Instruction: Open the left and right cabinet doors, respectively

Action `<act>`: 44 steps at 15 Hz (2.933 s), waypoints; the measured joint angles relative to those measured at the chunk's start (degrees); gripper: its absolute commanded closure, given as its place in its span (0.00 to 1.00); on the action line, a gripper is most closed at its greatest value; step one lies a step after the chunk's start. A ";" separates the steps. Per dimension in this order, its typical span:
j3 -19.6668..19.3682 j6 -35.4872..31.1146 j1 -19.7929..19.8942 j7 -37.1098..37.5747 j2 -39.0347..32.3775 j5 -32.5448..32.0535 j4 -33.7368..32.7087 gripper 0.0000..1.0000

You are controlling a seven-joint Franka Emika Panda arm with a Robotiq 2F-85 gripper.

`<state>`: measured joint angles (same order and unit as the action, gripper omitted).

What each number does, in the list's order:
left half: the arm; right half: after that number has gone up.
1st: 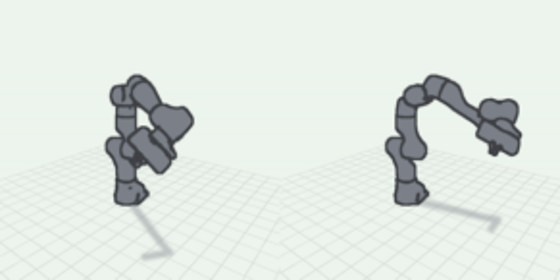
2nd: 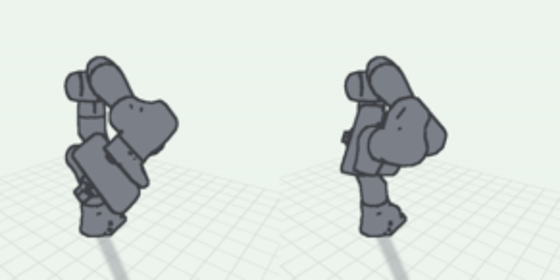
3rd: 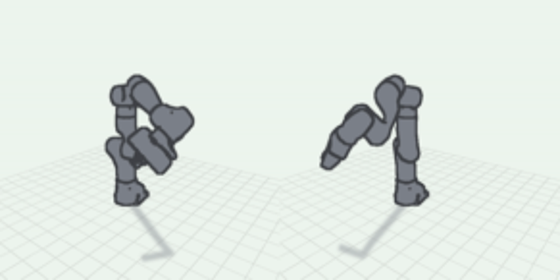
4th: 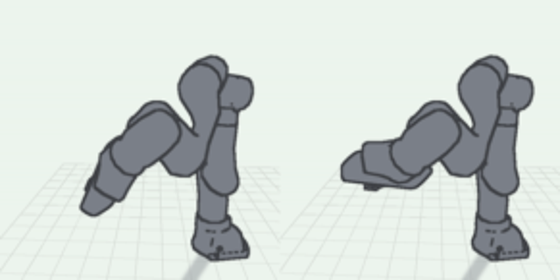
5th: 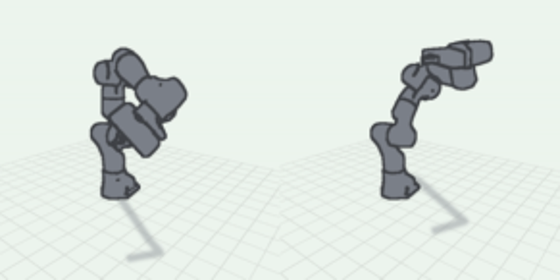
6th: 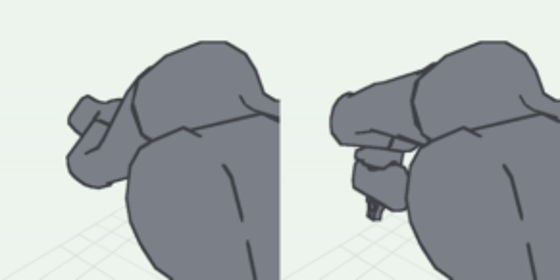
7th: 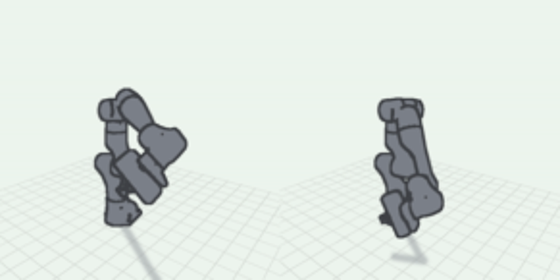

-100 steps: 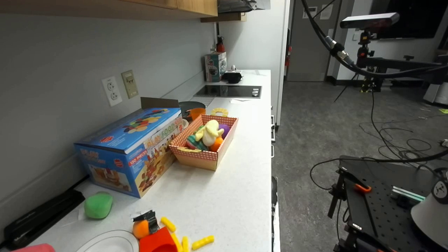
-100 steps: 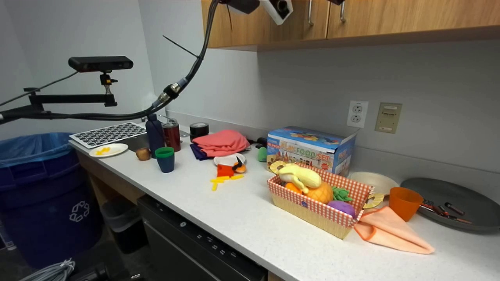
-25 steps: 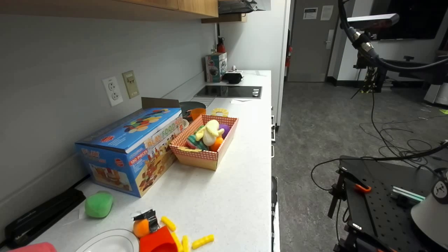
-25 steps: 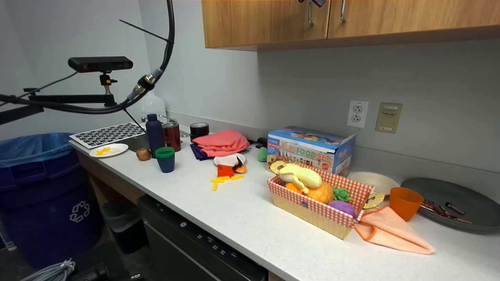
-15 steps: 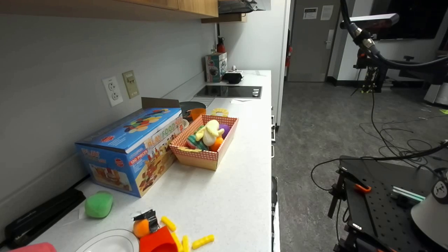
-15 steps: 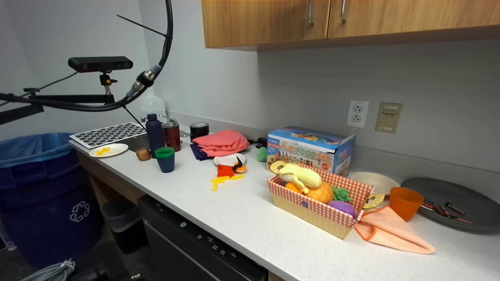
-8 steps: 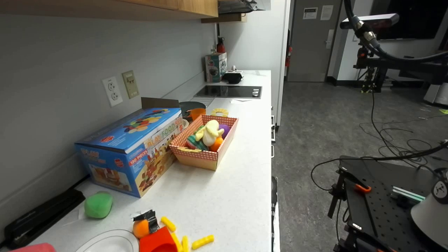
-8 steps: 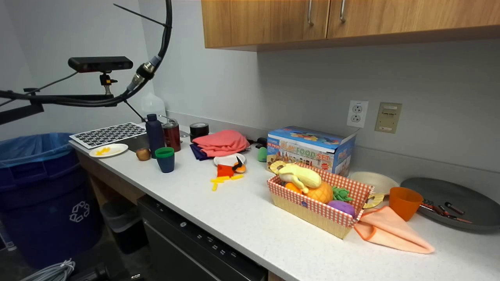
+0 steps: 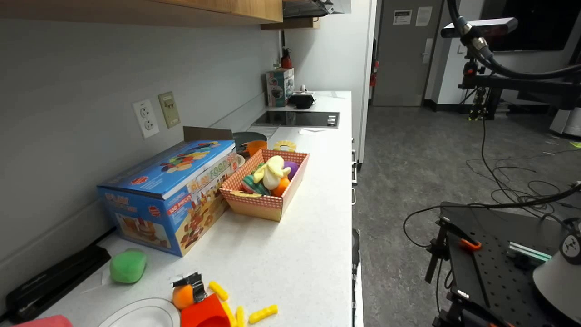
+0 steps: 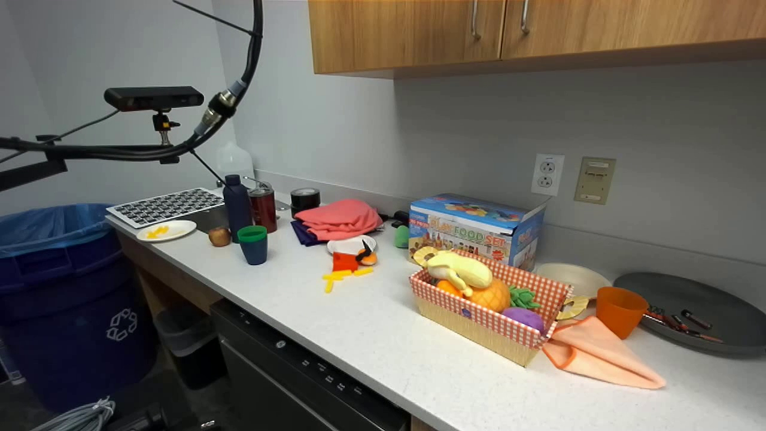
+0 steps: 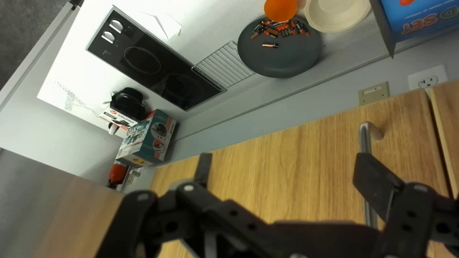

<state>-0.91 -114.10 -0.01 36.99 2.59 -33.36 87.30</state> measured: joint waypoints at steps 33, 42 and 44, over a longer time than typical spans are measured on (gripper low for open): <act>0.22 -2.95 0.68 -0.52 -0.37 4.46 0.04 0.00; 0.30 -3.59 0.68 1.07 -0.38 6.69 0.04 0.00; -0.09 -5.50 0.74 0.87 -0.93 9.31 1.27 0.00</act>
<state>-1.00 -119.60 0.73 37.86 1.66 -24.05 88.57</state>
